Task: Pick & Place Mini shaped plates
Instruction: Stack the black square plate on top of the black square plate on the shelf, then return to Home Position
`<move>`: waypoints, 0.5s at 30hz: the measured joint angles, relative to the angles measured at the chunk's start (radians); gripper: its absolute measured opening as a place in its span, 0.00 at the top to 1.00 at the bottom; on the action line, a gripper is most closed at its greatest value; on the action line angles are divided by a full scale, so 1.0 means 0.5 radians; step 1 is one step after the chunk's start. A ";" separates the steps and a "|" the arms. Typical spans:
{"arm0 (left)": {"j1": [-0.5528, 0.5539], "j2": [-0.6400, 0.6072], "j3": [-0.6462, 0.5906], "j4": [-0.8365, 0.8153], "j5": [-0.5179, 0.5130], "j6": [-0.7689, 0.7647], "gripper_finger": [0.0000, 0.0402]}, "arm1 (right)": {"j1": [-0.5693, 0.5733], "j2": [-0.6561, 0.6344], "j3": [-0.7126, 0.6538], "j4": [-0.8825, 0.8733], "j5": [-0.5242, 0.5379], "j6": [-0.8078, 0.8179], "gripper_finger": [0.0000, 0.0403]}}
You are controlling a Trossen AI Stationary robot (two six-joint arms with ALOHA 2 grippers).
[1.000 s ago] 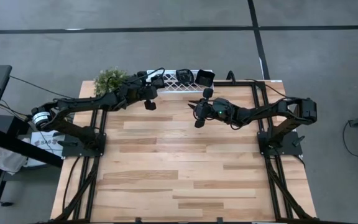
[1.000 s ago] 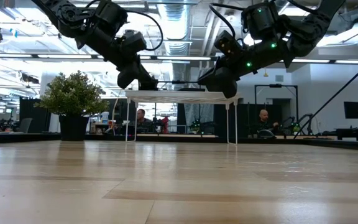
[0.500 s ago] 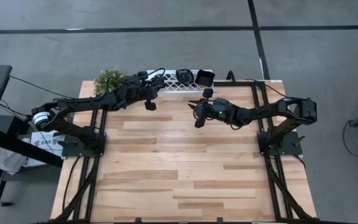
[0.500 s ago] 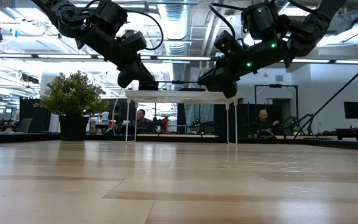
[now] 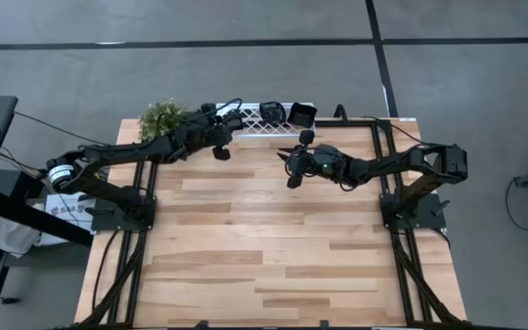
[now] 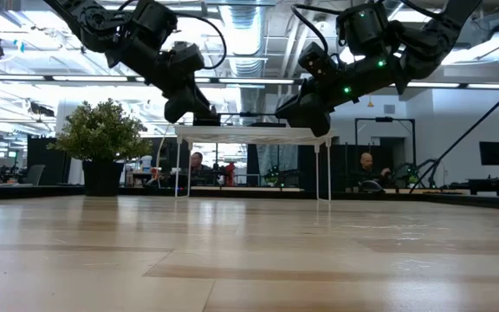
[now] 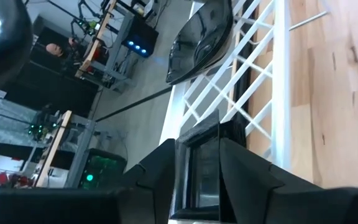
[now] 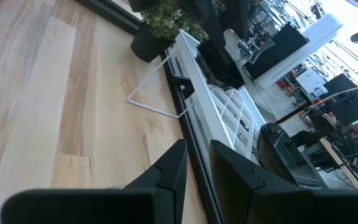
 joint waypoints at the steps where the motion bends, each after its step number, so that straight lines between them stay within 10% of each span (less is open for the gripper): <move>1: -0.004 0.000 0.000 0.001 0.001 0.000 0.68 | 0.000 0.000 0.000 0.000 -0.001 0.000 0.84; 15: -0.095 -0.128 0.001 0.016 0.011 -0.101 0.69 | 0.027 0.000 0.000 0.004 0.012 -0.013 0.84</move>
